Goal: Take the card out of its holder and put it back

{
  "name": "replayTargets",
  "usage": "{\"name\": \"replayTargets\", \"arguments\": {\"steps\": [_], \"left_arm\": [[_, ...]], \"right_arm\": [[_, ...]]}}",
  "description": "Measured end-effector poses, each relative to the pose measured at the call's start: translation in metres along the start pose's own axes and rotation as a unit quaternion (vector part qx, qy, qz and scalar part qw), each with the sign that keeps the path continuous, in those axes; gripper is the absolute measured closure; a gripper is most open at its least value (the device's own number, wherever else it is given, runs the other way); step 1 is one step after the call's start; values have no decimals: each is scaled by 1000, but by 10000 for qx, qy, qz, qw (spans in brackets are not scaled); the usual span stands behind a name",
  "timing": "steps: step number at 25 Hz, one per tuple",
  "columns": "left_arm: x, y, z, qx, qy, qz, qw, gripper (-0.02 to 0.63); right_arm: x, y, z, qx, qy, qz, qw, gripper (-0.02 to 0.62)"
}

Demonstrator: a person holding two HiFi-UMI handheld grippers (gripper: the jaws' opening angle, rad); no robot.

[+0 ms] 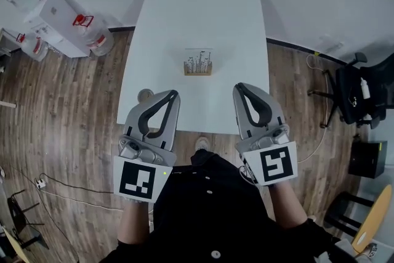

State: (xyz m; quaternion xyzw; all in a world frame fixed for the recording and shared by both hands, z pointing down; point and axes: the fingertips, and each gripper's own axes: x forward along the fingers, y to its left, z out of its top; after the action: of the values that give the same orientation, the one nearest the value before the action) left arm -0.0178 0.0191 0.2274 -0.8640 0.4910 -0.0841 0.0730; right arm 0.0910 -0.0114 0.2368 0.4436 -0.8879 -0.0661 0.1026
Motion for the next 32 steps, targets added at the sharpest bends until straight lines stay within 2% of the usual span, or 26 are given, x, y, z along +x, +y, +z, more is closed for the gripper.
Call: {"name": "replayTargets", "arguments": {"steps": [4, 14, 21, 32], "left_arm": [[29, 7, -2, -57, 43, 69, 10000, 592], [64, 17, -5, -64, 199, 29, 9998, 592], [76, 27, -11, -144, 294, -102, 9994, 591], [96, 52, -45, -333, 495, -271, 9979, 591]], "right_arm": [[18, -18, -4, -75, 36, 122, 9999, 549], [37, -44, -18, 85, 170, 41, 9998, 549], [50, -47, -26, -6, 324, -47, 9995, 549], [90, -49, -53, 225, 630, -273, 9974, 549]]}}
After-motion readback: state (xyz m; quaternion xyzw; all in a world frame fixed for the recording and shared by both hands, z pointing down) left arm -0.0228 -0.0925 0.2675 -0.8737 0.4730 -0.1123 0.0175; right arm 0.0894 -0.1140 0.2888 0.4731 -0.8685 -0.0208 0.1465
